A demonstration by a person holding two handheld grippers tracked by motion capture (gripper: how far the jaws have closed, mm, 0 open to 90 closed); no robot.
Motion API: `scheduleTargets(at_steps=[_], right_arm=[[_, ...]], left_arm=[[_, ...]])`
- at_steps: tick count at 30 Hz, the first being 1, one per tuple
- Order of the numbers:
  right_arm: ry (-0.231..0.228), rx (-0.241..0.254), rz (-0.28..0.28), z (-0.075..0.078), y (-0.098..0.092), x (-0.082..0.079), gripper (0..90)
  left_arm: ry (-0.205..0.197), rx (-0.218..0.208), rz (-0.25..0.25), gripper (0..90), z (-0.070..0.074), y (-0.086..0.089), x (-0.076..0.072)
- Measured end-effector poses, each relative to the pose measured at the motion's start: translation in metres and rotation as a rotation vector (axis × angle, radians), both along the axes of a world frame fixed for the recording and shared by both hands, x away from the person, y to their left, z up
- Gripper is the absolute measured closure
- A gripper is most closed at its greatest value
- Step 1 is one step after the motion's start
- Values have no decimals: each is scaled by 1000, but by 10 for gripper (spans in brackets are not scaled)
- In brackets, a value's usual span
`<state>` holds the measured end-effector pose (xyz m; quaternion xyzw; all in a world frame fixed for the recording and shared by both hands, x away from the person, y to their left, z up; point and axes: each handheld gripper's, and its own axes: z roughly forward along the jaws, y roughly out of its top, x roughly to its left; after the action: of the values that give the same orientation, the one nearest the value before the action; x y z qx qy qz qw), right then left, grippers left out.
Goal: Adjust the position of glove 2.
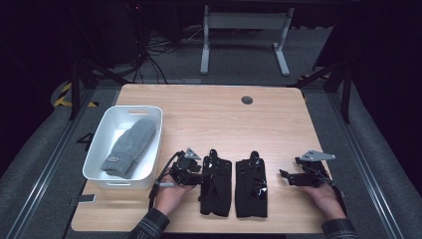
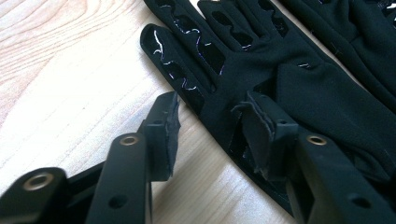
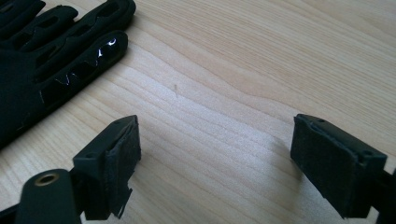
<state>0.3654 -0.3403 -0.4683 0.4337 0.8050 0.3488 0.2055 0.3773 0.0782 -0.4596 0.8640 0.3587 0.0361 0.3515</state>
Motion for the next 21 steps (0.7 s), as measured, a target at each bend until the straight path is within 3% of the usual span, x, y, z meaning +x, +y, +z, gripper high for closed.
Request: scheduleTargets(at_steps=[7, 12, 14, 21], right_arm=[[-3, 0, 11, 0, 0, -1, 190], [9, 13, 45, 5, 1, -2, 292], [7, 39, 70, 8, 3, -5, 381], [24, 75, 210, 23, 27, -18, 895]], left_arm=[[5, -9, -5, 841, 0, -3, -1], [34, -57, 11, 879, 0, 1, 2], [46, -85, 12, 881, 1, 3, 3], [56, -149, 20, 882, 10, 11, 5]])
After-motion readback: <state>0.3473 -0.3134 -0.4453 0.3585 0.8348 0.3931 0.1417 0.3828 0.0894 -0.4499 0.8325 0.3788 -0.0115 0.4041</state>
